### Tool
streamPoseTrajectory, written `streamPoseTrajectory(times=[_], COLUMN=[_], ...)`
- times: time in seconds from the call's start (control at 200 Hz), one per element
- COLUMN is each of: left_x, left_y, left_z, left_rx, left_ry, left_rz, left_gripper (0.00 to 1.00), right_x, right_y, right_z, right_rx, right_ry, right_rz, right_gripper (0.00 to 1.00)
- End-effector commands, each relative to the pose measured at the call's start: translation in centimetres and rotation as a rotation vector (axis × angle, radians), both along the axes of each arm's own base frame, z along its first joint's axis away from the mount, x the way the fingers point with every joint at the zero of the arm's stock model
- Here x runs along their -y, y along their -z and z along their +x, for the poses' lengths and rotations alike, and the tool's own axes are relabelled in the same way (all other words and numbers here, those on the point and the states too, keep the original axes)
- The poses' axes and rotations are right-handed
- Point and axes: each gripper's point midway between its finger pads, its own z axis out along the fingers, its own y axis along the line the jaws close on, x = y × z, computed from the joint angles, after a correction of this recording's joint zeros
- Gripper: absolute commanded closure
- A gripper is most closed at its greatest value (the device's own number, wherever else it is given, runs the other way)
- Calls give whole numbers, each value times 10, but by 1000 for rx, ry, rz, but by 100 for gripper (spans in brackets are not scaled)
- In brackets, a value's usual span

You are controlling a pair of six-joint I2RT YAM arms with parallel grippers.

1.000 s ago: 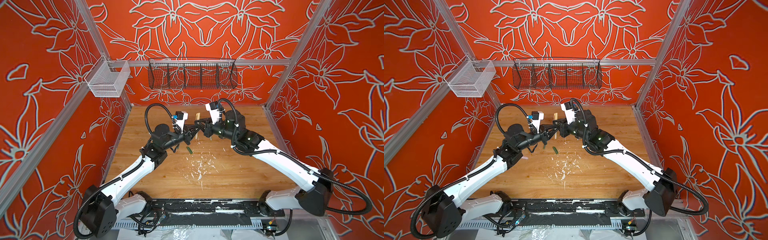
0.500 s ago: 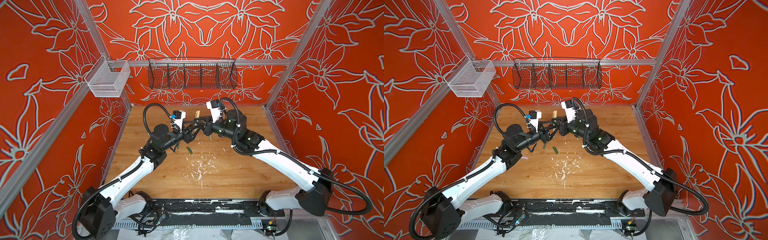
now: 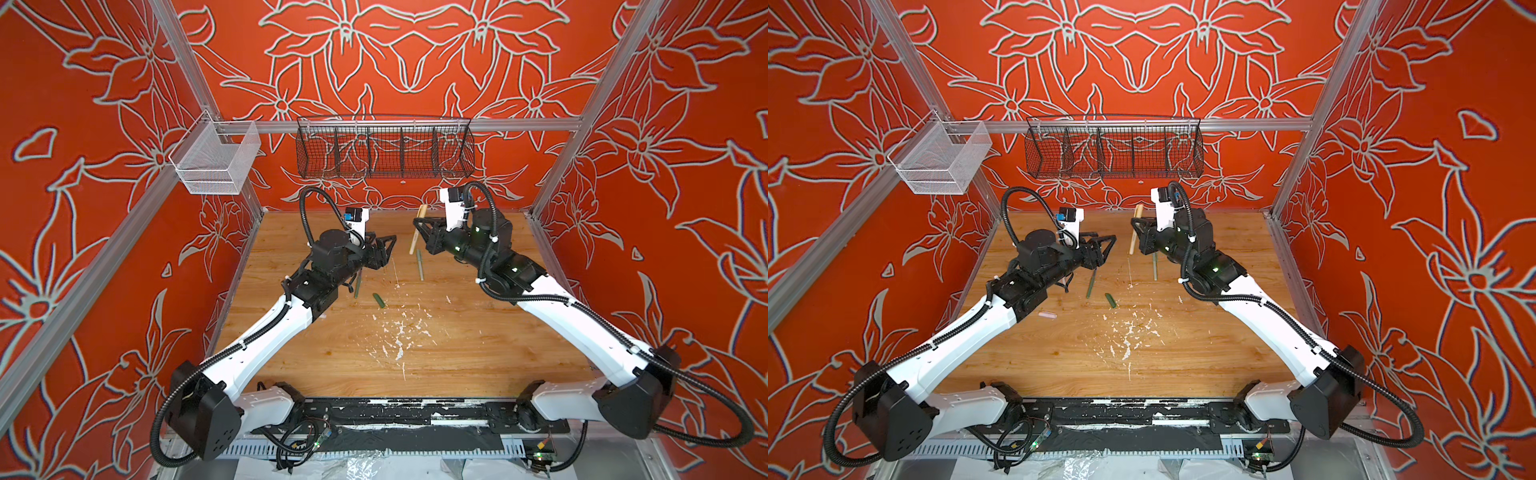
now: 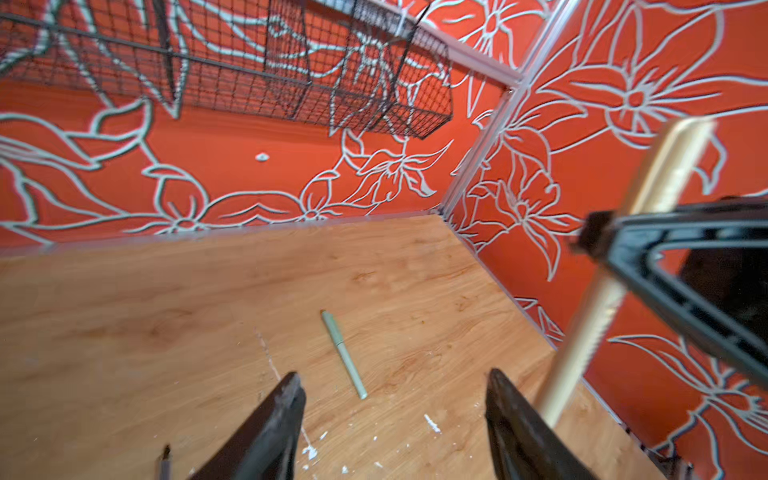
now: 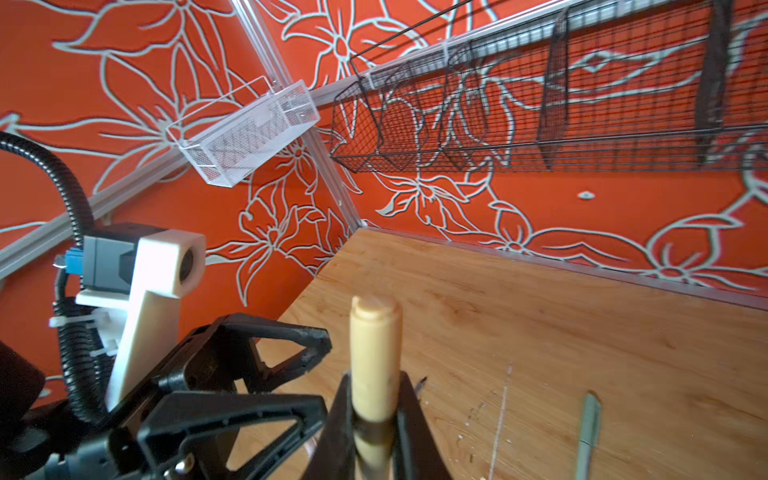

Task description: Insert the pens into the pen caps

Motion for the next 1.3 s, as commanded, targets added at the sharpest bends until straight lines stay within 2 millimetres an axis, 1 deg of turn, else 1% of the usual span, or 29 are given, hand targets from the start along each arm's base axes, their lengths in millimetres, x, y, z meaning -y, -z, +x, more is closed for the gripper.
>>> streamPoseTrajectory(times=[0.0, 0.15, 0.27, 0.405, 0.455, 0.485, 0.54, 0.575, 0.611, 0.626, 0.636, 0.676, 0.681, 0.686, 0.696, 0.811, 0.881, 0.976, 1.056, 1.221, 1.291], left_x=[-23, -39, -44, -46, -47, -47, -49, -49, -49, -49, -50, -49, -49, -50, -50, -50, -52, -54, -54, -56, -56], left_y=[20, 25, 27, 28, 30, 30, 31, 33, 34, 34, 34, 35, 35, 35, 35, 35, 36, 35, 36, 36, 37], left_z=[12, 18, 20, 22, 23, 23, 24, 25, 25, 25, 26, 26, 26, 26, 26, 27, 27, 28, 29, 30, 30], left_rx=[-99, -125, -128, -134, -135, -136, -140, -146, -147, -148, -148, -150, -149, -150, -150, -149, -151, -156, -160, -163, -164], left_ry=[-128, -206, -226, -226, -230, -231, -236, -237, -237, -236, -238, -237, -238, -239, -239, -241, -244, -247, -247, -248, -246], left_rz=[35, 49, 41, 35, 36, 36, 35, 35, 34, 34, 34, 35, 35, 35, 35, 34, 34, 21, 17, 8, 10], left_gripper=[33, 32, 32, 32, 32, 32, 32, 32, 32, 32, 32, 32, 32, 32, 32, 32, 32, 32, 32, 32, 34], right_x=[25, 57, 75, 82, 84, 85, 88, 89, 90, 90, 91, 91, 91, 92, 92, 96, 93, 97, 96, 96, 95], right_y=[4, 64, 116, 170, 193, 203, 230, 242, 258, 261, 268, 280, 286, 285, 291, 317, 325, 340, 348, 365, 371], right_z=[4, 26, 42, 62, 70, 76, 86, 93, 99, 101, 102, 109, 110, 111, 112, 126, 131, 135, 138, 141, 142], right_rx=[-21, -209, -382, -527, -582, -611, -680, -708, -745, -753, -770, -803, -816, -815, -831, -885, -917, -970, -994, -1049, -1062], right_ry=[67, 148, 166, 165, 162, 166, 168, 170, 173, 173, 173, 175, 173, 176, 175, 199, 188, 196, 190, 180, 174], right_rz=[-63, -184, -244, -295, -322, -328, -344, -354, -374, -379, -387, -400, -405, -403, -409, -437, -440, -464, -464, -487, -493], right_gripper=[100, 100, 100, 100, 100, 100, 100, 100, 100, 100, 100, 100, 100, 100, 100, 100, 100, 99, 99, 94, 93])
